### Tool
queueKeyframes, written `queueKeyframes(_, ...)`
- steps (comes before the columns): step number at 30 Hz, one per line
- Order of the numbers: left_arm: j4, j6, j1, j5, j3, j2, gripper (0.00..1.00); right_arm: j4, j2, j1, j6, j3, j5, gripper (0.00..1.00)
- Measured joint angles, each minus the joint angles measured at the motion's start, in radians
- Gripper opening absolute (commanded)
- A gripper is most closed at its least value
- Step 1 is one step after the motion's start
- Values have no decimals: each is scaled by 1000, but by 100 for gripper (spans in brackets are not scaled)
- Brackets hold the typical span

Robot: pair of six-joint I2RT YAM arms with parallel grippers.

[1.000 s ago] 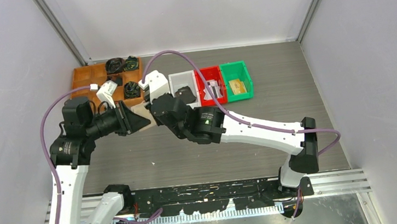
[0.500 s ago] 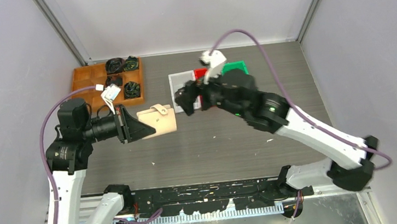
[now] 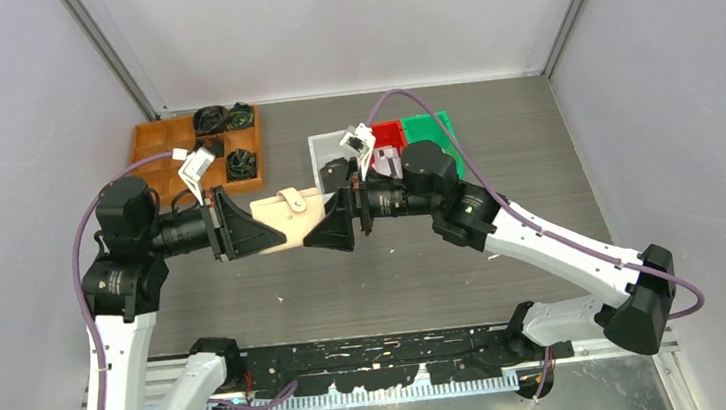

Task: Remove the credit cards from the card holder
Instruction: Open the card holder.

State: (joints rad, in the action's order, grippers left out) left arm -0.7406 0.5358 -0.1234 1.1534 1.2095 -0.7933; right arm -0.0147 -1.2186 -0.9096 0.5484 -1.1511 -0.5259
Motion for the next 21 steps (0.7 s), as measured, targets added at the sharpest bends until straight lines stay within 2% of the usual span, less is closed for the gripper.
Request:
queueKeyframes(3, 13, 18, 0, 9, 0, 1, 0, 47, -26, 0, 15, -3, -39, 98)
queueKeyframes(8, 37, 42, 0, 35, 1, 11, 0, 145, -87, -1, 61, -51, -88, 89)
queueKeyframes(21, 56, 61, 0, 69, 0, 23, 0, 344, -183, -5, 170, -143, -111, 48)
